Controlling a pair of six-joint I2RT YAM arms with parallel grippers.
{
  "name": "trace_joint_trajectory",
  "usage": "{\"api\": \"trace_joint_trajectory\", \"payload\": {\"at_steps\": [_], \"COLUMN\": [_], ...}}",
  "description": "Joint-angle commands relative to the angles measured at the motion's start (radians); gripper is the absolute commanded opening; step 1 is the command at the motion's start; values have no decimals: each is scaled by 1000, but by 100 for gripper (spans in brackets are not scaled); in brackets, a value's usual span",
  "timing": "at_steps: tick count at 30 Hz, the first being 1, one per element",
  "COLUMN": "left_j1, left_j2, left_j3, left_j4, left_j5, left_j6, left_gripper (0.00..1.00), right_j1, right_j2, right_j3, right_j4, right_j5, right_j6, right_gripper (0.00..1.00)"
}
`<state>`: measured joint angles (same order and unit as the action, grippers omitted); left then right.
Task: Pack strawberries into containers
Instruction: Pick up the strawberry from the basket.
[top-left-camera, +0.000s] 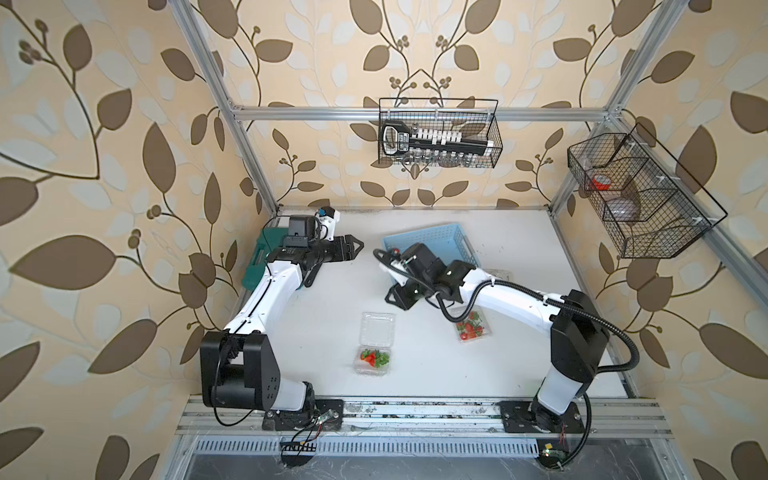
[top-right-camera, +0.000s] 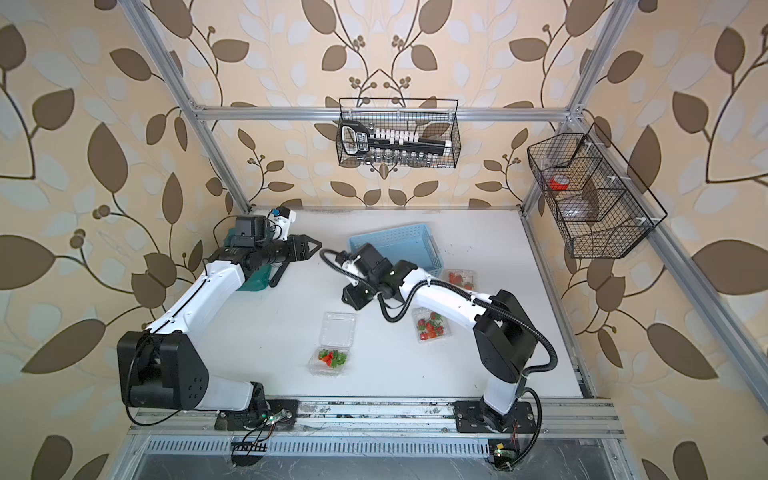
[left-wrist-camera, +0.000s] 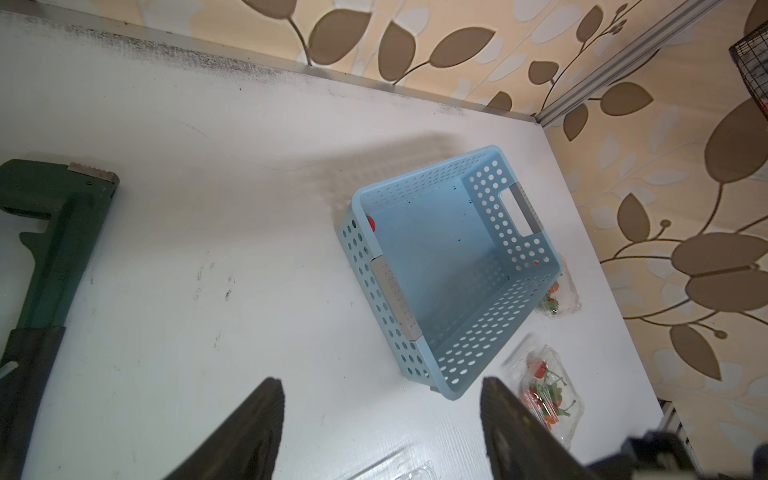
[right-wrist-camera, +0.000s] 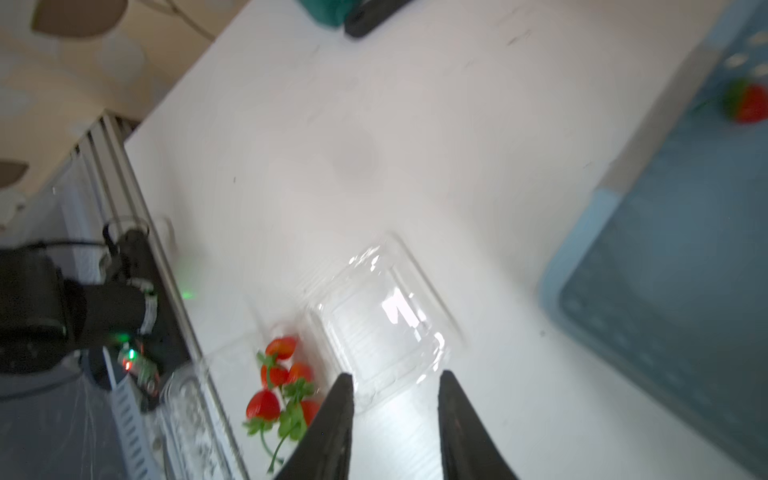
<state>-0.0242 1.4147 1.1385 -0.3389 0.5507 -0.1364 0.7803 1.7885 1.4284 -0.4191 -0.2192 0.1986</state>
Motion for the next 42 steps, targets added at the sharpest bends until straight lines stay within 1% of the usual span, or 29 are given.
{"api": "trace_joint_trajectory", "payload": {"at_steps": [1, 2, 3, 7, 10, 13, 18, 22, 29, 35, 42], "left_j1": [11, 11, 12, 11, 11, 11, 12, 12, 11, 11, 12], "left_j2": [-33, -32, -30, -26, -17, -13, 1, 1, 12, 20, 20], "left_j3": [-6, -7, -6, -5, -1, -3, -1, 0, 1, 3, 4], "left_j4": [13, 13, 11, 8, 9, 9, 4, -3, 0, -3, 1], "left_j5": [29, 28, 24, 21, 29, 28, 27, 14, 19, 18, 24], "left_j6": [10, 12, 14, 16, 17, 17, 19, 25, 24, 23, 21], "left_gripper": [76, 76, 76, 76, 76, 76, 76, 76, 76, 76, 76], "right_j1": [-126, -160, -188, -241, -276, -281, -280, -271, -268, -253, -228], "right_j2": [90, 118, 153, 299, 383, 449, 559, 601, 681, 745, 773], "right_j3": [50, 60, 83, 233, 266, 304, 379, 418, 526, 643, 692], "right_j4": [129, 168, 191, 172, 247, 291, 312, 283, 198, 88, 12], "right_j5": [-33, -63, -63, -4, -59, -50, -113, -88, -23, 65, 138], "right_j6": [163, 209, 242, 344, 474, 548, 640, 657, 641, 570, 484], "right_gripper": [34, 34, 34, 35, 36, 38, 40, 42, 43, 43, 43]}}
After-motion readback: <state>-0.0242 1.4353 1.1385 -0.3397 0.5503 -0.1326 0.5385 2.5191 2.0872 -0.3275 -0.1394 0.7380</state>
